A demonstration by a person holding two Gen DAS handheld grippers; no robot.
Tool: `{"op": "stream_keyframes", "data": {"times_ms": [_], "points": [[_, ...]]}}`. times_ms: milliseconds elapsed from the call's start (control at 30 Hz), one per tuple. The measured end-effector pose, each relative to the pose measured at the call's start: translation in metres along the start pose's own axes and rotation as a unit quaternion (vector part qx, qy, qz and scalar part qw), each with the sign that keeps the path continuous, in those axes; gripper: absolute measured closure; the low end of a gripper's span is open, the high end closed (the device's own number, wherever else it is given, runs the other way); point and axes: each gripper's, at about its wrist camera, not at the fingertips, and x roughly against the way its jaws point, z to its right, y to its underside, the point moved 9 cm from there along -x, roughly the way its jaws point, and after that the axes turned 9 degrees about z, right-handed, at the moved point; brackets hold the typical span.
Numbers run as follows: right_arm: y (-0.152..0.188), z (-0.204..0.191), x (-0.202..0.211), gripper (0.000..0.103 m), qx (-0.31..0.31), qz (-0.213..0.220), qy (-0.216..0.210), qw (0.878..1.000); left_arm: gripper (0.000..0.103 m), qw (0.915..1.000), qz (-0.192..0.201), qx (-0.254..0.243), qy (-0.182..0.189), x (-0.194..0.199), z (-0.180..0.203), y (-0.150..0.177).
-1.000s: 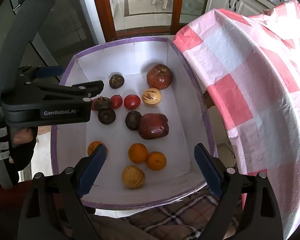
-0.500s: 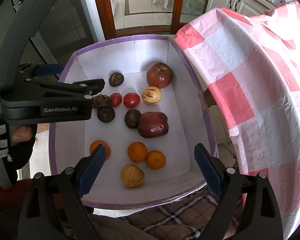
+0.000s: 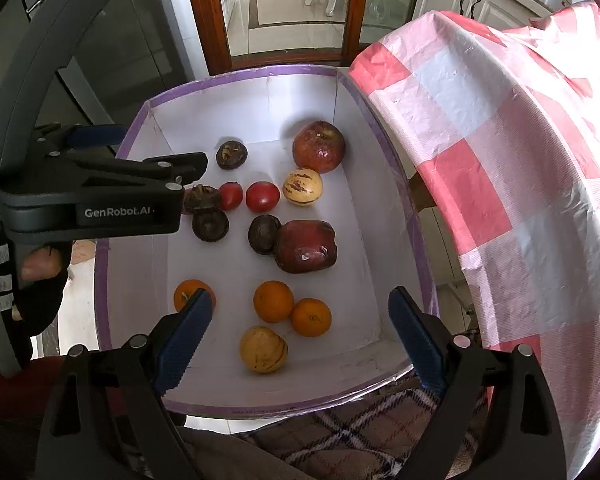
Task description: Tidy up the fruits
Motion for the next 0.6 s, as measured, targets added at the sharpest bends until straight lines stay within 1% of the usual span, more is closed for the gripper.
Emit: {"op": "stream_keyframes", "data": {"times_ms": [200,300,433,600], "points": [[0.0021,-0.0001,-0.0029,0.016,0.002,-0.003,0.002,1.000,0.002,1.0000,-0.009,-0.003,0.003,-0.0009,-0.0007,-0.0008],[0.0022,-0.0004,-0.0031,0.016,0.003,-0.004,0.003,1.000,0.002,0.9999,-0.006,-0.012,-0.008,-0.0015,-0.0006,-0.0004],[0.0018,-0.0003,-0.0027,0.016,0.003,-0.004,0.003,1.000,0.002,0.9998,-0.017,-0.004,0.002,-0.0046,0.0003,0.0007],[0.0016,-0.0007,-0.0023,0.016,0.002,-0.004,0.003,1.000,0.002,0.9998,-0.021,0.001,0.000,-0.0056,-0.0023,0.0012]]}}
